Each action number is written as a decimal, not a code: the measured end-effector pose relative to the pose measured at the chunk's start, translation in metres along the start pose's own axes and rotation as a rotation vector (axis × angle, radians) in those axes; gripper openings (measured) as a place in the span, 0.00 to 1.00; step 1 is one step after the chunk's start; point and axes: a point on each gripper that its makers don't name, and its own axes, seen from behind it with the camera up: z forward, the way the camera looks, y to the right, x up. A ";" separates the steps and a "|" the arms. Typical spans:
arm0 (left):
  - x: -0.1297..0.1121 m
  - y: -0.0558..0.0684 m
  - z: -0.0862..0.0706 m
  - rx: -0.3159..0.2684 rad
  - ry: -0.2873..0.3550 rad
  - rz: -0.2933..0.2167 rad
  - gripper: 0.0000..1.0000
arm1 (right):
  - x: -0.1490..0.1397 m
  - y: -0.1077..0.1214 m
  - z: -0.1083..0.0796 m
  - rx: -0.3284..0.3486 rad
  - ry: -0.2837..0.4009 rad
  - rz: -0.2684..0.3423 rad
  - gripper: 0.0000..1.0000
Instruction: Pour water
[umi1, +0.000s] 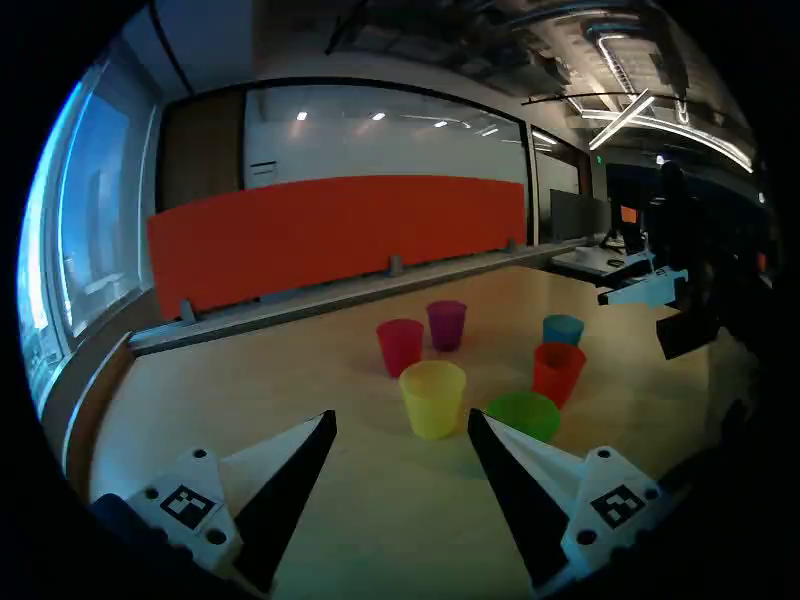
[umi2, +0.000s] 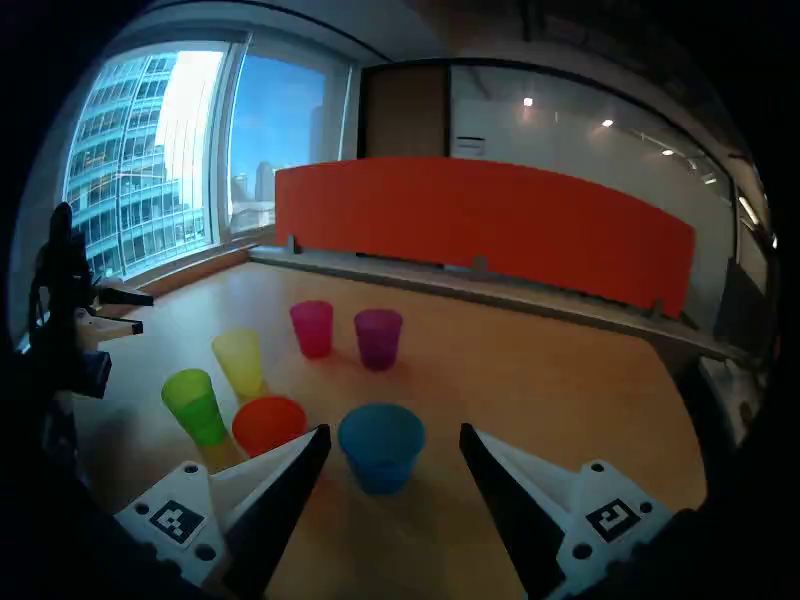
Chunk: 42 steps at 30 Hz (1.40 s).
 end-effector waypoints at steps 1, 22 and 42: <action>0.003 -0.004 -0.001 0.017 0.014 -0.005 0.98 | 0.003 0.002 0.000 -0.010 0.012 0.008 1.00; 0.038 -0.049 -0.012 0.257 0.220 -0.095 0.98 | 0.051 0.041 -0.010 -0.238 0.285 0.101 1.00; 0.051 -0.072 -0.021 0.429 0.323 -0.122 0.98 | 0.068 0.065 -0.038 -0.455 0.461 0.091 1.00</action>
